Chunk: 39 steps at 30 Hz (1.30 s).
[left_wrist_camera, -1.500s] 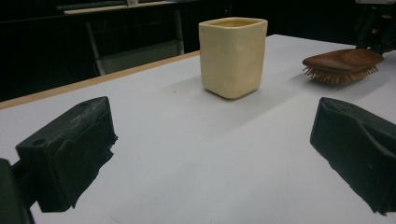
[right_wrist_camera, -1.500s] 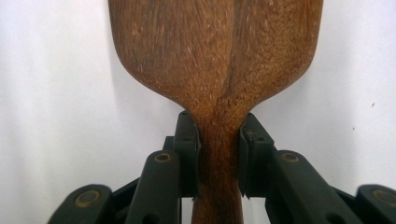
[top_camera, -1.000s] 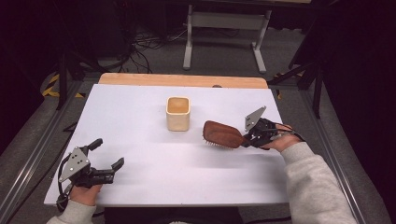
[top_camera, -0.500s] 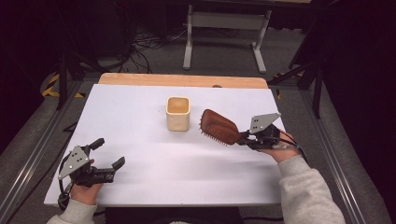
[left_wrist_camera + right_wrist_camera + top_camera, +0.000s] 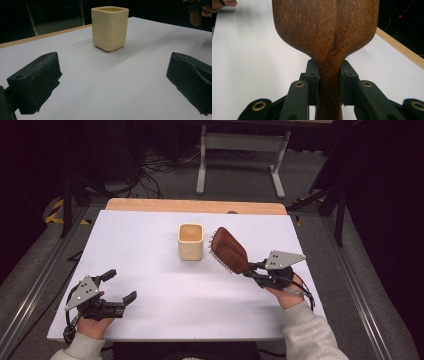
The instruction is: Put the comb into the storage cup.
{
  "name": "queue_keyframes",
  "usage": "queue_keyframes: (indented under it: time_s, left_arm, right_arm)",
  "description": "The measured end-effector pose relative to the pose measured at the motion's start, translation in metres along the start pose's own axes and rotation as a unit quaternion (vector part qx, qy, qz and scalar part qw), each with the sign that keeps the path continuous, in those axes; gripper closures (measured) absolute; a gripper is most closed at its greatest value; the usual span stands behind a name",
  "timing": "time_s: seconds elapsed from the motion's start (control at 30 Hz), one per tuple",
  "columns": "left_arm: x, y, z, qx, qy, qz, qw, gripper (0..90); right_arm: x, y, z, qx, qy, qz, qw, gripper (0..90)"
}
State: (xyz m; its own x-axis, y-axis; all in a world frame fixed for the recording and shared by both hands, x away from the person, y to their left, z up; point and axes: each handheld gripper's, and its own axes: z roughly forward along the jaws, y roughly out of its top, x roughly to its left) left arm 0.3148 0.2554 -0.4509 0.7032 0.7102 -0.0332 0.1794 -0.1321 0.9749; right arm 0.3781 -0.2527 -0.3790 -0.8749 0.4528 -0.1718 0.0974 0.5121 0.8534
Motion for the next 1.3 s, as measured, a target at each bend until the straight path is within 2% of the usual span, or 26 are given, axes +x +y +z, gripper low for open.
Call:
queue_keyframes:
  time_s: [0.07, 0.27, 0.57, 0.8, 1.1, 1.17, 1.3]
  left_arm:
    - [0.000, 0.000, 0.000, 0.000, -0.003, 0.000, 1.0000, 0.3]
    - [0.000, 0.001, 0.000, -0.004, -0.008, 0.001, 1.0000, 2.7]
    - [0.000, 0.005, 0.005, -0.001, -0.014, -0.008, 0.9999, 4.3]
    - [-0.003, 0.014, 0.013, 0.003, -0.032, -0.013, 0.9994, 3.8]
    - [-0.011, 0.037, 0.031, 0.003, -0.070, -0.029, 0.9971, 0.3]
    - [-0.014, 0.043, 0.037, 0.001, -0.076, -0.027, 0.9967, 0.3]
    - [-0.020, 0.054, 0.046, 0.002, -0.086, -0.017, 0.9961, 0.3]
  right_arm:
    - [0.006, -0.001, 0.004, -0.017, -0.004, 0.014, 0.9997, 72.8]
    - [0.020, -0.006, 0.016, -0.046, -0.024, 0.031, 0.9982, 72.8]
    - [0.038, -0.011, 0.035, -0.077, -0.026, 0.043, 0.9957, 72.8]
    - [0.047, -0.011, 0.047, -0.076, -0.025, 0.043, 0.9959, 72.7]
    - [0.053, -0.010, 0.053, -0.083, -0.033, 0.043, 0.9951, 72.7]
    - [0.056, -0.009, 0.055, -0.081, -0.042, 0.035, 0.9952, 72.7]
    - [0.059, -0.008, 0.059, -0.084, -0.045, 0.035, 0.9948, 72.7]
